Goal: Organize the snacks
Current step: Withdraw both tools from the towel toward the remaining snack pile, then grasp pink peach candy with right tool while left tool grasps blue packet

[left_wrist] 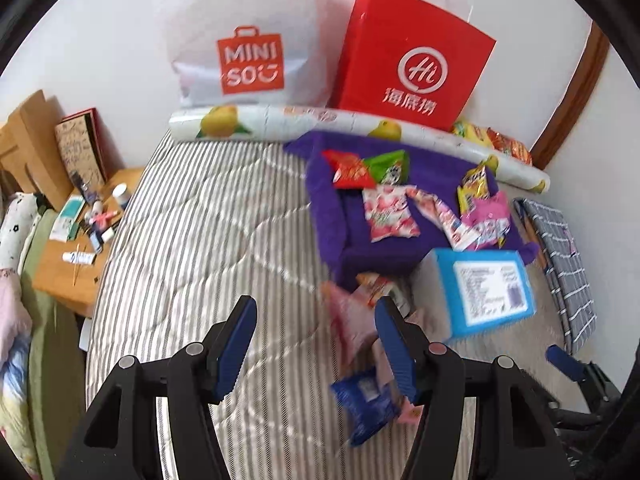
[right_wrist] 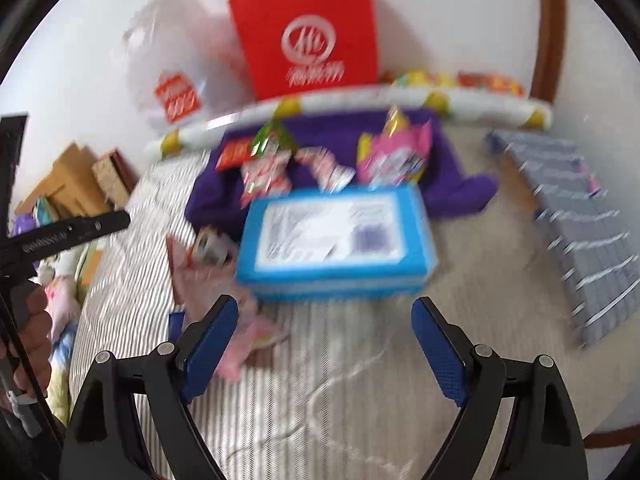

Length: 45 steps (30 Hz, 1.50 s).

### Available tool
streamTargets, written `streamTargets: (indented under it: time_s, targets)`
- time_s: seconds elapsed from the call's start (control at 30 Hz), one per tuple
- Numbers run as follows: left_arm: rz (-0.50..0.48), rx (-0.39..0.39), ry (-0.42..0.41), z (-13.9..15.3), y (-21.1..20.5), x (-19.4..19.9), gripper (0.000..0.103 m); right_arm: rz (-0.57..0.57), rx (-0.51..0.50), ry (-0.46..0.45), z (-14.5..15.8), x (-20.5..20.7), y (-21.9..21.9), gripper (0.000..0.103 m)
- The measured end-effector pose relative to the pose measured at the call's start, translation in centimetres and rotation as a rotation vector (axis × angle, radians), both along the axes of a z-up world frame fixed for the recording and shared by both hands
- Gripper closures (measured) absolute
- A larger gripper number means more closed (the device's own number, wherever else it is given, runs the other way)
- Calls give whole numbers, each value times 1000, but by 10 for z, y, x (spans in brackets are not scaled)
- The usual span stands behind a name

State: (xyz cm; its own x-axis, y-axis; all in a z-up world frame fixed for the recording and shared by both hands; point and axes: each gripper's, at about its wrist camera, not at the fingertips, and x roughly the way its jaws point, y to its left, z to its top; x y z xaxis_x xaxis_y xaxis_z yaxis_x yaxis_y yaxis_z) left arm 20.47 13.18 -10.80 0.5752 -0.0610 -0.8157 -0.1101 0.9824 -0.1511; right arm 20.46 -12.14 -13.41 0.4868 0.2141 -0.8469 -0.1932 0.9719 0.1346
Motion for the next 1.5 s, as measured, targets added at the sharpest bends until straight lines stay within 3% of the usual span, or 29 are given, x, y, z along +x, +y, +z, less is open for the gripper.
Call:
streamTargets:
  time_s: [0.33,0.87,0.97,1.17,1.3,1.5]
  targets:
    - [-1,-11,43,-28,21,-14,42,28,0,65,-31,-7,41,25]
    - [-2,-70,79,-52,38,-9,42,47,-7,140,-59,4,74,26]
    - [9,-69,90,-55,41,-9,42,60,-47,138,-64,5,78,41]
    - [21,-80,99,-61,41,-15,43,92,-34,139,-59,0,58,55]
    - [-4,-89,109,-65,29,-20,42,71,-106,65,-47,-10,40,55]
    - [-70,-103,119,-71,-5,-26,42,36,-129,23,-37,-24,-8,55]
